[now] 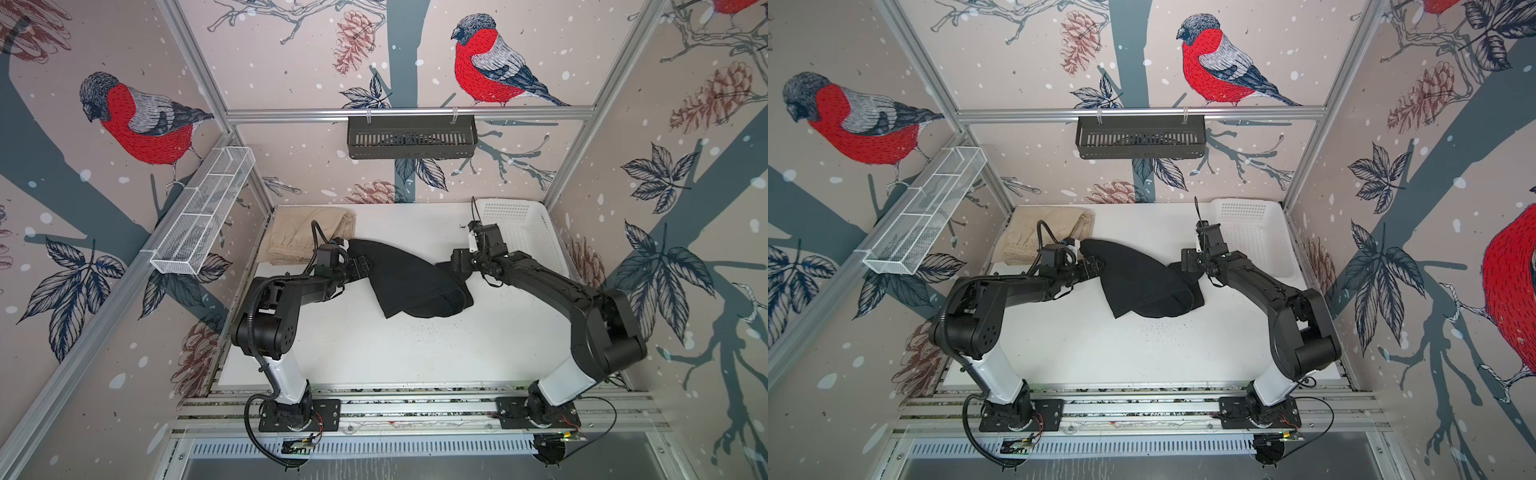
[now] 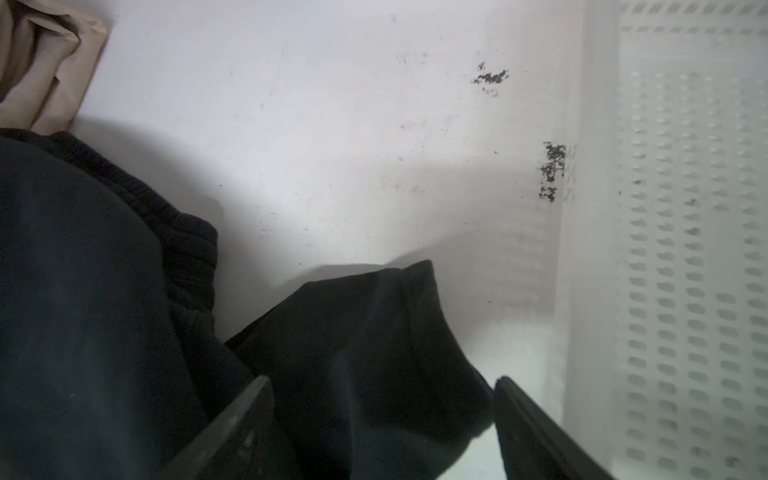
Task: Fold and stack the shorts
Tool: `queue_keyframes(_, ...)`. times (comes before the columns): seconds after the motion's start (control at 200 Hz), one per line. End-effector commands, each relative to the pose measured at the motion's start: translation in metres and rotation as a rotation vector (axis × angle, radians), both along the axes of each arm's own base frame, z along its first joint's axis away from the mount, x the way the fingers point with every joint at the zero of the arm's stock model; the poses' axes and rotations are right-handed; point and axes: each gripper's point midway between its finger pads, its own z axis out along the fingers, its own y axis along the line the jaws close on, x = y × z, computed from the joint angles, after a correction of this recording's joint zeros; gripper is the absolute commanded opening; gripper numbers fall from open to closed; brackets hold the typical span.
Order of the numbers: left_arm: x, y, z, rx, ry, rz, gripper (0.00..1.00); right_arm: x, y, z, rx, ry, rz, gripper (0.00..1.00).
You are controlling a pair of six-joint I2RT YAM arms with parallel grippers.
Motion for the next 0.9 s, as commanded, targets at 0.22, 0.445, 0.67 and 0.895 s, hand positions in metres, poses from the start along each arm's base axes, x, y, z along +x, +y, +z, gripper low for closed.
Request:
queue_keyframes(0.22, 0.031, -0.018, 0.015, -0.056, -0.145, -0.059, 0.50, -0.025, 0.037, 0.059, 0.067, -0.164, 0.232, 0.87)
queue_keyframes(0.445, 0.037, -0.017, 0.044, -0.011, -0.219, -0.077, 0.00, -0.049, 0.094, 0.047, -0.027, -0.171, 0.430, 0.88)
queue_keyframes(0.67, 0.028, -0.002, 0.091, 0.099, -0.261, -0.057, 0.00, -0.074, 0.179, 0.032, -0.094, -0.184, 0.580, 0.98)
queue_keyframes(0.895, 0.007, 0.018, 0.172, 0.176, -0.329, 0.007, 0.00, -0.089, 0.239, 0.031, -0.042, -0.211, 0.610, 1.00)
